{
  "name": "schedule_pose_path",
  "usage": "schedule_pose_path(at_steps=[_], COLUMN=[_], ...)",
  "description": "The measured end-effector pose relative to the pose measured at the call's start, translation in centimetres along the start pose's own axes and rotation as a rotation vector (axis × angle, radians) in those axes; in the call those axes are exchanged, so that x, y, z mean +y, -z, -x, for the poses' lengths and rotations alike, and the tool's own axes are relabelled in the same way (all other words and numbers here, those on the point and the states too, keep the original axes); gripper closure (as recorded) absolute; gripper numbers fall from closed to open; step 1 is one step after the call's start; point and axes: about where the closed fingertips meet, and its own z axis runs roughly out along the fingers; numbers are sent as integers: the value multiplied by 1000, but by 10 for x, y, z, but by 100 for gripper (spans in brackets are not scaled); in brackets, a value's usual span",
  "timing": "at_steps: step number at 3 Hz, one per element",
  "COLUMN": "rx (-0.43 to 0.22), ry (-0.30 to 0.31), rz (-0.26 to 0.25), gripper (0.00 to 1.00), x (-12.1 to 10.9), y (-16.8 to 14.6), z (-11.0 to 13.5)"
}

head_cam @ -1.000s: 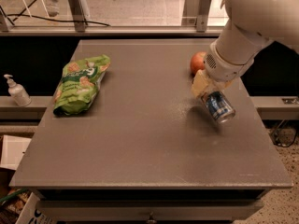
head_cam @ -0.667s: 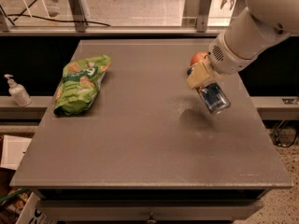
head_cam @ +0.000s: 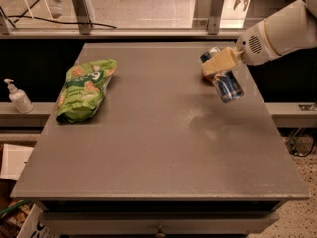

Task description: Place redbull can upright

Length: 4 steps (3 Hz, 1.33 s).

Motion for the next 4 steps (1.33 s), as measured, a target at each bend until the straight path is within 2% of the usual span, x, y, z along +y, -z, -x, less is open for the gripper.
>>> schedule_pose_path(at_steps=[1,2,3,4], rx=[-86,-128,-132,-158], ry=[87,182,184,186], rz=[153,166,161,204], gripper=[100,100,100,100], x=[-17,-26,-26,-24], y=[7,19,20,21], z=[5,16,18,9])
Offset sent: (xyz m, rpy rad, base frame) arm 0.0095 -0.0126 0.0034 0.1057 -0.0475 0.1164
